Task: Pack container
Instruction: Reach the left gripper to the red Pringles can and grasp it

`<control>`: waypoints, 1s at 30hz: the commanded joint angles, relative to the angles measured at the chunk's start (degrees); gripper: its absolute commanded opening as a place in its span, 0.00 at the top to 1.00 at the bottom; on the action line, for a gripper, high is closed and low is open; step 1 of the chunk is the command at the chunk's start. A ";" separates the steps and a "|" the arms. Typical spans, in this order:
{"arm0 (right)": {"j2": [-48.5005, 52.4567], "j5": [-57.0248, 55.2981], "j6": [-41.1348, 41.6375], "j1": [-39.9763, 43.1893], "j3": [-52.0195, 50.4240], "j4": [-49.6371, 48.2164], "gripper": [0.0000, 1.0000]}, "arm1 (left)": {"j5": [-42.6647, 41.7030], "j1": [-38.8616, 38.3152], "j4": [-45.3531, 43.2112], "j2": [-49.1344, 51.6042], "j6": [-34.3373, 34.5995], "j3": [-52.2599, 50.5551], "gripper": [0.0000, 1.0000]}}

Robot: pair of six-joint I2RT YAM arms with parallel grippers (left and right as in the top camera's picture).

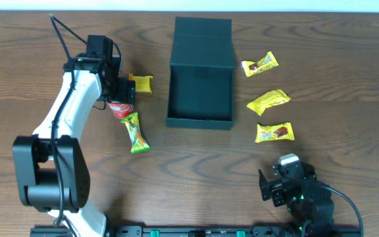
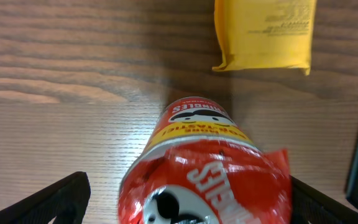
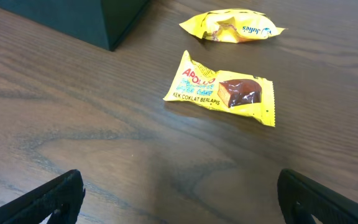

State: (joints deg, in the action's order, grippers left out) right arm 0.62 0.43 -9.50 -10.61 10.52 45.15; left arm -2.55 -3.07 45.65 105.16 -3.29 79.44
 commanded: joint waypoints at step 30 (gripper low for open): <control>-0.28 -0.20 -0.44 0.52 -0.46 0.09 0.01 | -2.01 0.04 2.32 2.71 3.72 2.36 0.34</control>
State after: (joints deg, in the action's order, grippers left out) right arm 0.62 0.43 -9.50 -10.61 10.52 45.15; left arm -4.32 -3.07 47.62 106.96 -1.45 79.68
